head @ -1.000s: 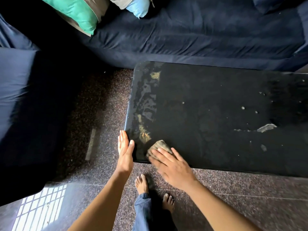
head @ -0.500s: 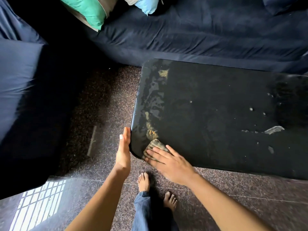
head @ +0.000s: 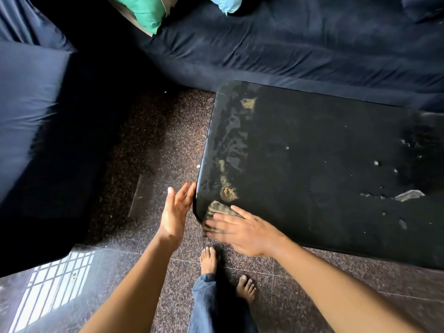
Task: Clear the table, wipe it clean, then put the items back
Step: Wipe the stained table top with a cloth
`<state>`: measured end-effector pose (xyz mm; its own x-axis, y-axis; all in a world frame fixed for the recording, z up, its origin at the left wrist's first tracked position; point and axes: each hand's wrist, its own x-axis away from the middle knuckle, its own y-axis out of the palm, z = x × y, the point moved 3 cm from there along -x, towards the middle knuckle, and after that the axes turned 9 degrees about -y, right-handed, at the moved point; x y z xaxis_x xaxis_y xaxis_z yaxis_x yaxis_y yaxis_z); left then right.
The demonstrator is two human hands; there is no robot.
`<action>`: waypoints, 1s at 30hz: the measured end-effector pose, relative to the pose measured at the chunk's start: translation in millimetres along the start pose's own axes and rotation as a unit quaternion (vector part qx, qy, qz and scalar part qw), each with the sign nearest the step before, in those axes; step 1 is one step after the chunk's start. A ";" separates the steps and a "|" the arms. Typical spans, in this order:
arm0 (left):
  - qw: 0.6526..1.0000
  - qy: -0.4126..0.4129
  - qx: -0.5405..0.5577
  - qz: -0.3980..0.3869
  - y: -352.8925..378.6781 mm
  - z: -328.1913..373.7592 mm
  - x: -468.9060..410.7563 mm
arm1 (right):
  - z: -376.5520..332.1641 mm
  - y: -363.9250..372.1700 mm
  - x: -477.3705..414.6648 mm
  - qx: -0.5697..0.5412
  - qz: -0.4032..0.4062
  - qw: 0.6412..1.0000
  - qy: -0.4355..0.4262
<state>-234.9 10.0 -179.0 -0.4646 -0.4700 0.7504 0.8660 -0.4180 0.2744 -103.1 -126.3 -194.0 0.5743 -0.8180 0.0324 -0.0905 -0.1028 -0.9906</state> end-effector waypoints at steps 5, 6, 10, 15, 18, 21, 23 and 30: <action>1.000 -0.014 -0.005 0.004 -2.1 3.3 -2.5 | 26.6 -0.7 -8.9 -0.023 -0.030 0.995 -0.088; 1.000 -0.018 -0.007 0.003 -5.0 2.9 -5.8 | 30.1 -2.4 -20.8 -0.025 -0.029 0.995 -0.090; 0.999 -0.035 -0.026 0.002 -17.0 5.6 -15.9 | 34.9 -10.0 -56.3 -0.038 0.007 0.999 0.006; 0.998 -0.032 -0.046 0.007 -20.6 19.5 -20.3 | 42.3 -9.4 -27.5 -0.049 -0.019 0.995 -0.082; 0.999 -0.033 -0.041 0.010 -20.2 22.8 -24.9 | 78.7 -13.7 -25.3 -0.022 -0.032 0.996 -0.076; 0.999 -0.038 -0.009 0.010 -22.3 19.4 -25.9 | 90.9 -18.7 -44.9 -0.038 -0.011 0.994 0.107; 0.998 -0.038 0.054 0.019 -23.0 14.9 -24.6 | 70.9 -14.5 -50.2 -0.050 0.007 0.988 0.143; 0.951 -0.034 0.295 0.090 -5.5 2.8 -19.1 | 61.8 -6.6 -39.0 -0.054 0.009 0.993 -0.106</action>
<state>-230.3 23.5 -193.2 -0.3033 -0.4336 0.8485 0.8928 0.1821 0.4121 -74.6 -58.8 -196.9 0.7288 -0.6842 -0.0245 -0.1817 -0.1588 -0.9705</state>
